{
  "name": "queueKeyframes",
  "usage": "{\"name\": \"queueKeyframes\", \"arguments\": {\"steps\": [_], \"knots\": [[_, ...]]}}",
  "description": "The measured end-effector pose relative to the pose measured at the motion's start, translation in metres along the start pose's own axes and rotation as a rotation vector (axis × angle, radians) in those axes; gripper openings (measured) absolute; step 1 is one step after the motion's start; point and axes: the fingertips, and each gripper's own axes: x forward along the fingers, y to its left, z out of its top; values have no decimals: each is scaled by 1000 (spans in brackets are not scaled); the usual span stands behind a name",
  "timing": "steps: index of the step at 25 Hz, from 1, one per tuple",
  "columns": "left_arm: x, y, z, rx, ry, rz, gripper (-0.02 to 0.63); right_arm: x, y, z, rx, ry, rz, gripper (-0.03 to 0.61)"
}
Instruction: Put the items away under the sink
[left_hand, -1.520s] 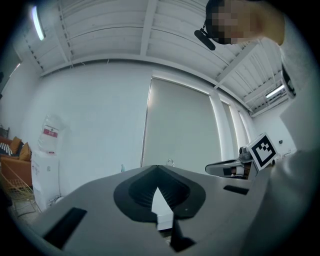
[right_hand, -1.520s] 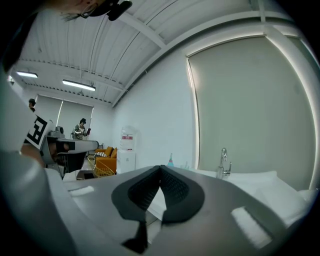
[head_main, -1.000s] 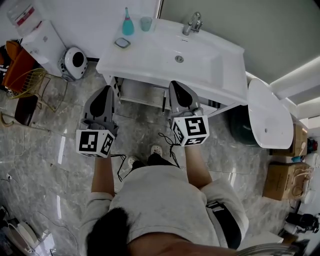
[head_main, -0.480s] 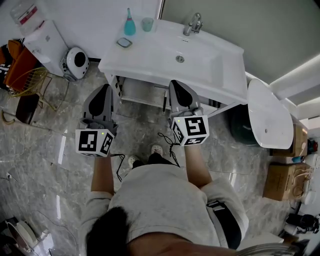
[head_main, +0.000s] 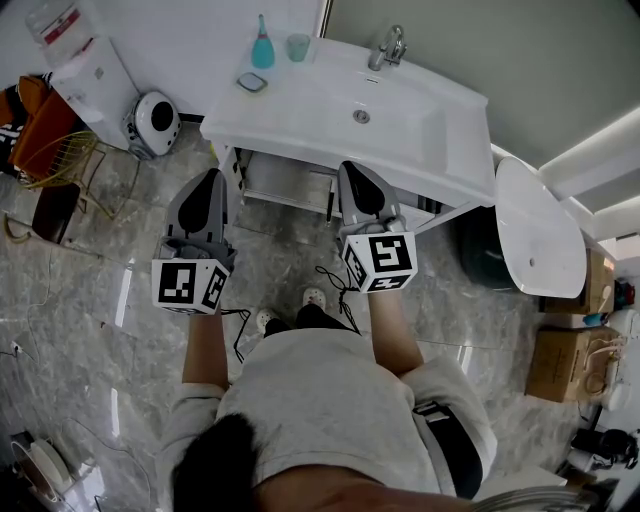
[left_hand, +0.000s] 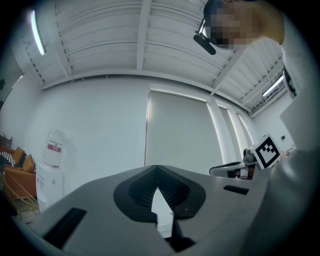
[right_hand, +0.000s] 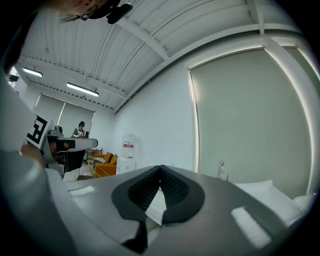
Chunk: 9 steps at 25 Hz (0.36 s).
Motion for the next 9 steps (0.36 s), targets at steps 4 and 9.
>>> {"name": "queueKeyframes", "arguments": {"steps": [4,9], "knots": [[-4,0,3,-4,-8,6,8,-4,3,2,2,-3,-2,11],[-7,-1,7,-18,-22,5,8,-9,4,5,8,-10,-10,11]]}}
